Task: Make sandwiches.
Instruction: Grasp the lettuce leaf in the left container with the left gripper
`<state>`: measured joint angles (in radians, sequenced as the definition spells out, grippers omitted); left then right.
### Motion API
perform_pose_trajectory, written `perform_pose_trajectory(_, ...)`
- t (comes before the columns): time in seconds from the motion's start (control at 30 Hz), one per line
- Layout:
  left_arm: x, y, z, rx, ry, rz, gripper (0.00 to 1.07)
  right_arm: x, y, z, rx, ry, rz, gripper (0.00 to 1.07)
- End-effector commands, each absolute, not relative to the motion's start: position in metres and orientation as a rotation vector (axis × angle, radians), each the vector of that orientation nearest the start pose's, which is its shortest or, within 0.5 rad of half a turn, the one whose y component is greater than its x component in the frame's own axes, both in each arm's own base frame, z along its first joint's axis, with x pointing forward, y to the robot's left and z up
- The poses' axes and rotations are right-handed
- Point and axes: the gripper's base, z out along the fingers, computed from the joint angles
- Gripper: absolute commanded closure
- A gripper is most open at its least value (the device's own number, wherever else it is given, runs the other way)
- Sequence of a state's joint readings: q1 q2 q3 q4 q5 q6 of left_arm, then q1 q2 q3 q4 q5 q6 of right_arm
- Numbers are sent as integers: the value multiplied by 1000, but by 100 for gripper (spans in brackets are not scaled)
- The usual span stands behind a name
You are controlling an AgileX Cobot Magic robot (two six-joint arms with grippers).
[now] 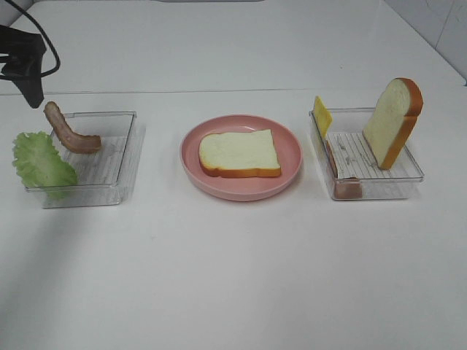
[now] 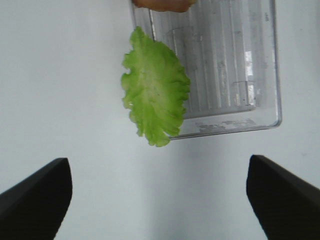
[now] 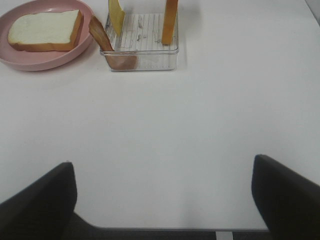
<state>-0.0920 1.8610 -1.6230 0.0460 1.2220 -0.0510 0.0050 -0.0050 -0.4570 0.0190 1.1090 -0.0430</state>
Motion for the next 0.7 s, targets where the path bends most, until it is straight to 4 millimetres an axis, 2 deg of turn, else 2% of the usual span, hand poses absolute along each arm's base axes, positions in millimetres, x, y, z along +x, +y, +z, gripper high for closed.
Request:
perform_pose_trajectory(0.03, 384, -21, 260, 81, 3056, 127, 20, -5, 1, 261, -49, 2108, -9, 15)
perform_pose_trajectory(0.13, 386, -21, 258, 83, 3054, 134, 20, -5, 1, 261, -49, 2108, -9, 15)
perform_pose_trajectory(0.23, 392, -21, 247, 88, 3055, 133, 20, -5, 1, 261, -49, 2108, -9, 15)
perform_pose_trajectory(0.3, 401, -24, 227, 102, 3076, 134, 20, -5, 1, 261, -49, 2108, -9, 15)
perform_pose_trajectory(0.37, 402, -24, 224, 103, 3078, 134, 20, -5, 1, 261, -49, 2108, -9, 15)
perform_pose_trajectory(0.6, 416, -26, 192, 110, 3080, 130, 20, -5, 1, 261, -49, 2108, -9, 15)
perform_pose_trajectory(0.7, 418, -27, 186, 101, 3077, 127, 20, -5, 1, 261, -49, 2108, -9, 15)
